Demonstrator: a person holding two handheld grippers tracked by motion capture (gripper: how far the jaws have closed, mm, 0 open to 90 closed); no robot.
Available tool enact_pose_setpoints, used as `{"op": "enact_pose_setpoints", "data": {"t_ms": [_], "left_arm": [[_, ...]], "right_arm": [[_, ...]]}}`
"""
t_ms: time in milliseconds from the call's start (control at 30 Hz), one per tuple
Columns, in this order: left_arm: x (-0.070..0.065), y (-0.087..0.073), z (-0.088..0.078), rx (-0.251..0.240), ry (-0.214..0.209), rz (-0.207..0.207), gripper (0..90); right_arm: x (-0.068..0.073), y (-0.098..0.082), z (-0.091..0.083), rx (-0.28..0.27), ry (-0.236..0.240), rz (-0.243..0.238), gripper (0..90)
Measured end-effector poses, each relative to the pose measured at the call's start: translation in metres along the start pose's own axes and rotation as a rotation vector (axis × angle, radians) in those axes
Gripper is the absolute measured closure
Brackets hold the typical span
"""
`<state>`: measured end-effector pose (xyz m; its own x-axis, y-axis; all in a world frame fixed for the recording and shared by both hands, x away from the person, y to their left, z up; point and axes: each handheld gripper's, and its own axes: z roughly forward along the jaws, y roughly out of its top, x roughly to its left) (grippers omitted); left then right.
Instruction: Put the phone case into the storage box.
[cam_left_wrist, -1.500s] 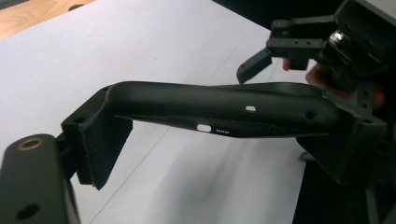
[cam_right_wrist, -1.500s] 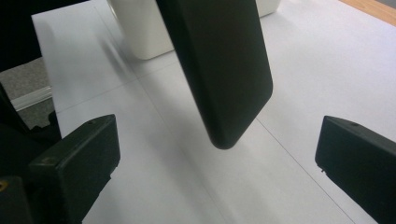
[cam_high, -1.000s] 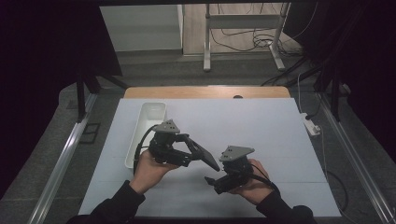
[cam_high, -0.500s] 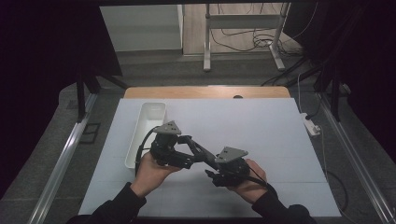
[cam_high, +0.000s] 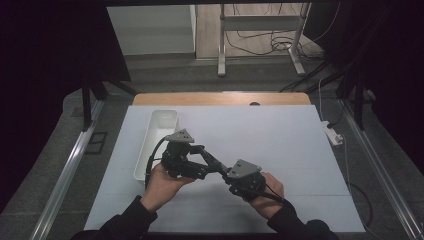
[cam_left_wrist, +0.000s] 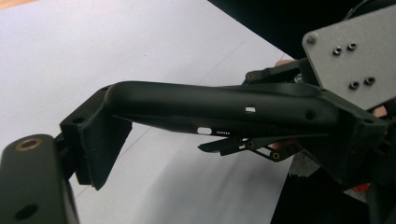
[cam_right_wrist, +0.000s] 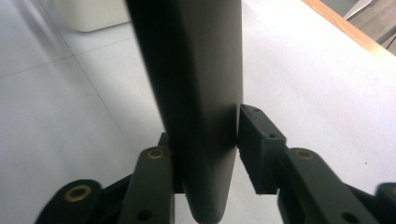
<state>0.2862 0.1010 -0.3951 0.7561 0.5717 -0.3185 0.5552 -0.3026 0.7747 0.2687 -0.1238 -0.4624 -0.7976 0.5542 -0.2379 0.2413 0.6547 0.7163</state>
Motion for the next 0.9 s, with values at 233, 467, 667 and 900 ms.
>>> {"op": "enact_pose_setpoints", "data": {"t_ms": [233,467,667,900], "left_arm": [[0.0023,0.0003,-0.0003,-0.012,0.002,-0.025,13.0],[0.0043,-0.0002,-0.0015,-0.024,-0.001,-0.005,11.3],[0.0051,-0.0005,-0.0035,-0.028,0.041,0.039,10.7],[0.0062,-0.0018,-0.0082,-0.024,0.077,0.105,3.9]], "right_arm": [[0.0019,0.0004,-0.0009,-0.006,0.001,-0.020,76.2],[0.0034,0.0009,-0.0027,-0.011,-0.002,-0.058,83.3],[-0.0019,0.0001,-0.0049,-0.009,0.016,-0.019,83.9],[-0.0063,0.0003,-0.0073,0.003,0.066,0.015,84.0]]}}
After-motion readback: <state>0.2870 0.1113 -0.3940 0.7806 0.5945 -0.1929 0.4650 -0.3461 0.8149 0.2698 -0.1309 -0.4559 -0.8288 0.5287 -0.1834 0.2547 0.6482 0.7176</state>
